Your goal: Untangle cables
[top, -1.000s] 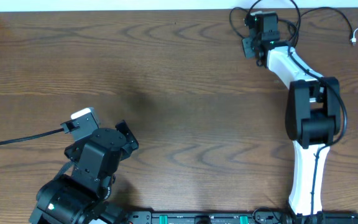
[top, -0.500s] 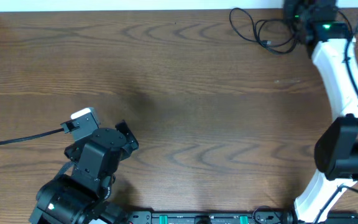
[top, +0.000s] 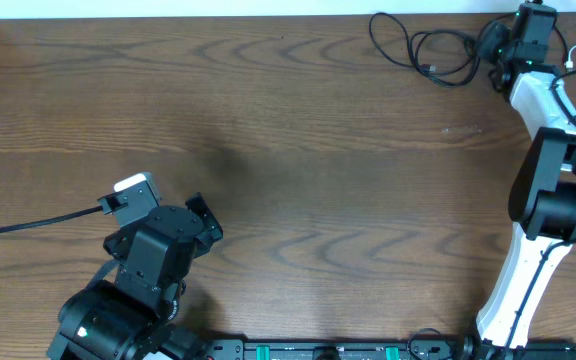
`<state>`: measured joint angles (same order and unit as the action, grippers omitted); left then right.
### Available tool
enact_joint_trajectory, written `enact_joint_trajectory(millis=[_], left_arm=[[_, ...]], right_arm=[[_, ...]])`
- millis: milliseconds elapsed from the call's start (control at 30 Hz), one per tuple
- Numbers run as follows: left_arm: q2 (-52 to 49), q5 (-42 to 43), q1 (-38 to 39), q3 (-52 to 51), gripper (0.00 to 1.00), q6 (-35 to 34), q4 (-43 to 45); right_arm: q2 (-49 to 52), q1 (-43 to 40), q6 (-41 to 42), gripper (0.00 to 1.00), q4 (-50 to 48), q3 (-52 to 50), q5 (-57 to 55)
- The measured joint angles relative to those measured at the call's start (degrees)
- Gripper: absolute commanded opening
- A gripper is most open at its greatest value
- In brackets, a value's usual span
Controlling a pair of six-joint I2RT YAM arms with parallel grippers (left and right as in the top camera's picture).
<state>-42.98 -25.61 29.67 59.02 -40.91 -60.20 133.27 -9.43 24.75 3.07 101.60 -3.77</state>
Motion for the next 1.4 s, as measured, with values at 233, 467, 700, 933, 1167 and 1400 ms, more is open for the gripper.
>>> enact_joint_trajectory(millis=[233, 467, 700, 933, 1167, 1400], left_arm=[[0.0, 0.0, 0.0, 0.0, 0.98, 0.0, 0.02], [0.0, -0.02, 0.0, 0.0, 0.98, 0.0, 0.0], [0.0, -0.02, 0.0, 0.0, 0.98, 0.0, 0.0], [0.0, 0.0, 0.0, 0.0, 0.98, 0.0, 0.0], [0.0, -0.02, 0.0, 0.0, 0.98, 0.0, 0.0], [0.0, 0.02, 0.0, 0.0, 0.98, 0.0, -0.02]], right_arm=[[3.61, 0.04, 10.4, 0.68, -7.74, 0.0, -0.28], [9.73, 0.07, 19.19, 0.62, -12.68, -0.04, -0.57], [10.14, -0.02, 21.51, 0.05, -16.94, -0.04, 3.56], [10.56, -0.02, 15.02, 0.01, -19.1, 2.97, 16.37], [10.25, 0.11, 8.2, 0.01, -6.4, 13.64, 27.28], [4.42, 2.51, -4.9, 0.01, 15.28, 15.98, 25.03]])
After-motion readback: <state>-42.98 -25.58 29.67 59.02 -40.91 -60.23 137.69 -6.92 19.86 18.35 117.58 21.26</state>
